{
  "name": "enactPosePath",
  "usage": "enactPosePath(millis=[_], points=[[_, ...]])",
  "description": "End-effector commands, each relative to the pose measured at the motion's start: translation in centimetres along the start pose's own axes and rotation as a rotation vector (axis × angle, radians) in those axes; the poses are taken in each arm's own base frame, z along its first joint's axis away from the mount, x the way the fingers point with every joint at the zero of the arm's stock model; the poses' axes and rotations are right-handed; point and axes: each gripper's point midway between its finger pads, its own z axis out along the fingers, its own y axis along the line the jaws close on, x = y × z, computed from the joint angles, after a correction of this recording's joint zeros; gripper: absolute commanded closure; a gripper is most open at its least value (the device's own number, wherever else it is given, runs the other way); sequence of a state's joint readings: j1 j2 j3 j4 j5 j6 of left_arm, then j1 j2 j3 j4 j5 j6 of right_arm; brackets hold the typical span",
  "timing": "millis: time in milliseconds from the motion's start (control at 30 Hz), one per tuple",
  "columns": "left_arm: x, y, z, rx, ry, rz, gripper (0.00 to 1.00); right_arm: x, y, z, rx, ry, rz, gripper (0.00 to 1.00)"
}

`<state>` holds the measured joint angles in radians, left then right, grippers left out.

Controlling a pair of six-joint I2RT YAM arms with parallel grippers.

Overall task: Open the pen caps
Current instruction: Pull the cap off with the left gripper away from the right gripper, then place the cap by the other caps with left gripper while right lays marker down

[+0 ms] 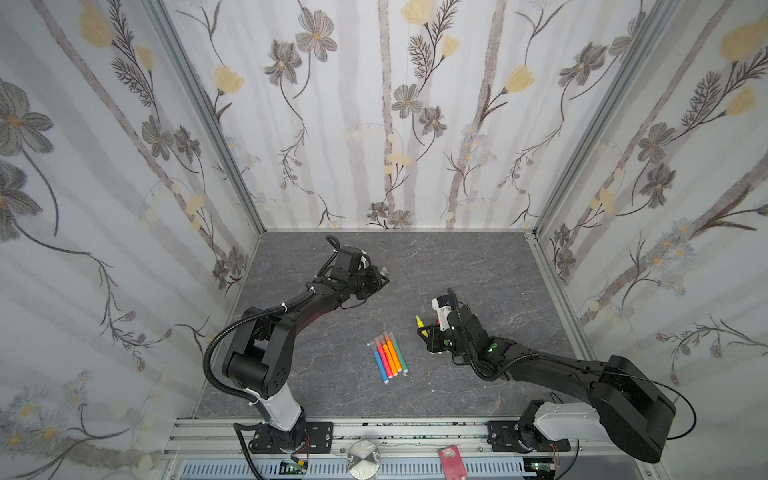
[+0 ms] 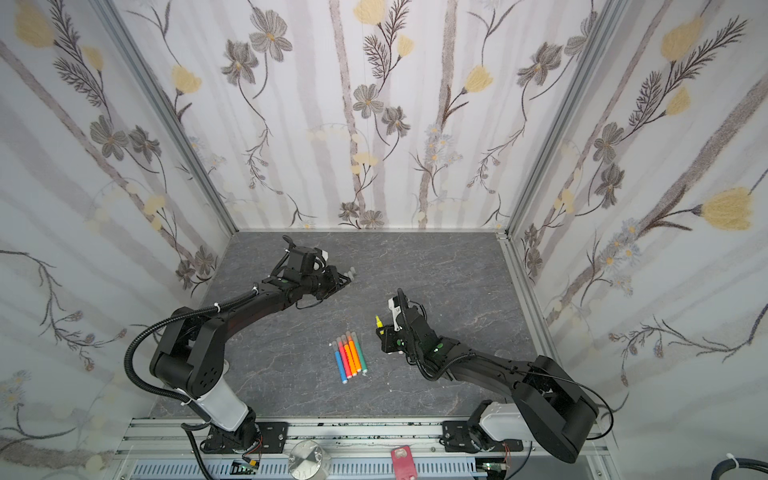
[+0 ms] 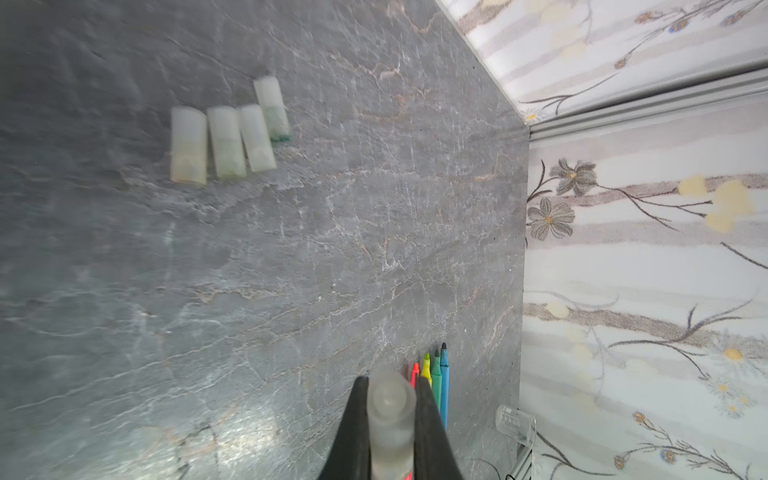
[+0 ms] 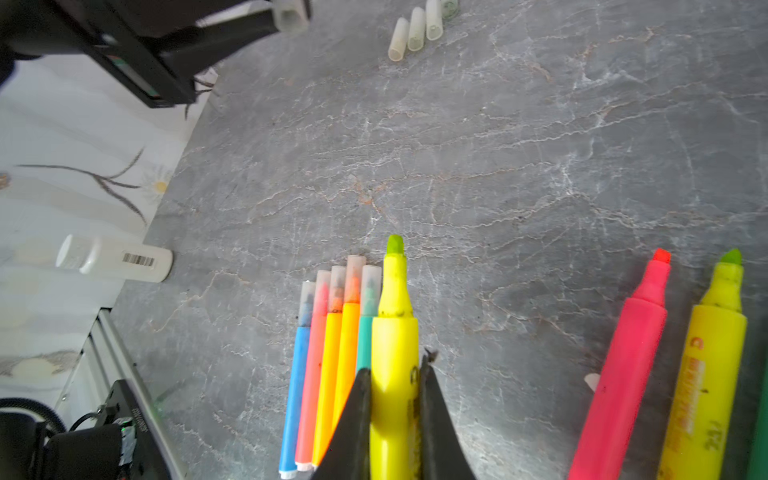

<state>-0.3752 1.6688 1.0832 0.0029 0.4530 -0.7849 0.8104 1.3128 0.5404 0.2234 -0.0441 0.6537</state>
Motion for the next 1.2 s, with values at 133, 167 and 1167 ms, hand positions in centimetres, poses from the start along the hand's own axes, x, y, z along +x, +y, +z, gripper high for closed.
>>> enactPosePath(millis=[133,167,1167], points=[[-1.4,3.1,-3.3,-0.068,-0.038,0.041,1.00,0.3,-4.3,1.4,0.255,0.016,0.038,1.00],[-1.5,3.7,-3.8,-0.079,-0.041,0.040,1.00,0.8,-4.0,1.7,0.273,0.027,0.023,1.00],[-0.7,9.7,-7.2,-0.124,-0.071,-0.020,1.00,2.1,-9.0,2.9,0.684,0.059,-0.030,0.84]])
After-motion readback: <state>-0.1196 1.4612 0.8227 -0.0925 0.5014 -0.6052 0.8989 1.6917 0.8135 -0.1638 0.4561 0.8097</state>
